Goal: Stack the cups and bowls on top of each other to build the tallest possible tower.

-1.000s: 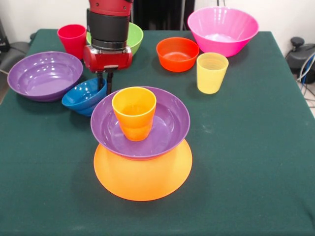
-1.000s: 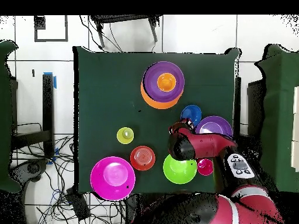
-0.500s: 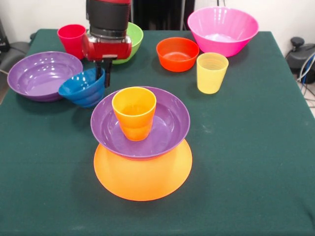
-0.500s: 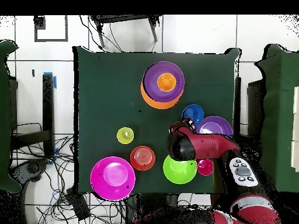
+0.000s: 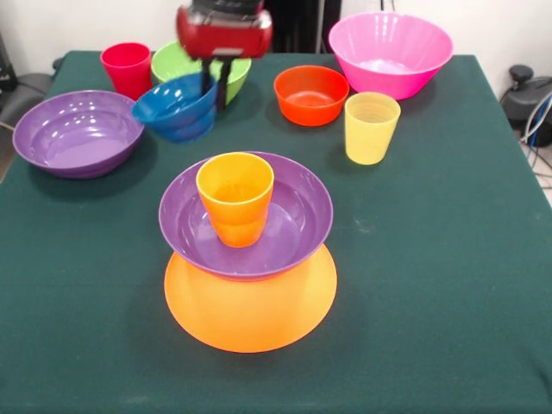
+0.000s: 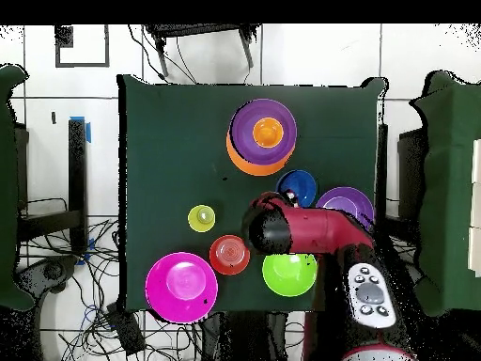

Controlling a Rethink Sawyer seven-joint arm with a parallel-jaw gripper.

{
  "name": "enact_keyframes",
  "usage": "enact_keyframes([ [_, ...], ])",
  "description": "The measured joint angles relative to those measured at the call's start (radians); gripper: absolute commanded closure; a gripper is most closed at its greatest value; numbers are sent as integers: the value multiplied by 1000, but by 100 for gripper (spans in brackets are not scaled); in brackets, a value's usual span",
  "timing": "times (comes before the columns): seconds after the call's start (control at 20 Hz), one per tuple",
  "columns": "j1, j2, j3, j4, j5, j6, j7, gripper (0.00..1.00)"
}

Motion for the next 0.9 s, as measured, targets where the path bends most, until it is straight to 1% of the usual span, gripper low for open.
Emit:
enact_keyframes([
  [0.1,52,-37,-26,3,20,35,18,100],
  [0.15,68,-48,-34,3,24,44,23,100],
  [0.25,142,-100,-67,2,44,86,55,100],
  [0.4,206,-139,-98,-10,64,126,89,100],
  [0.65,252,-167,-113,-56,80,190,121,100],
  [0.9,255,-170,-111,-137,110,260,127,100],
])
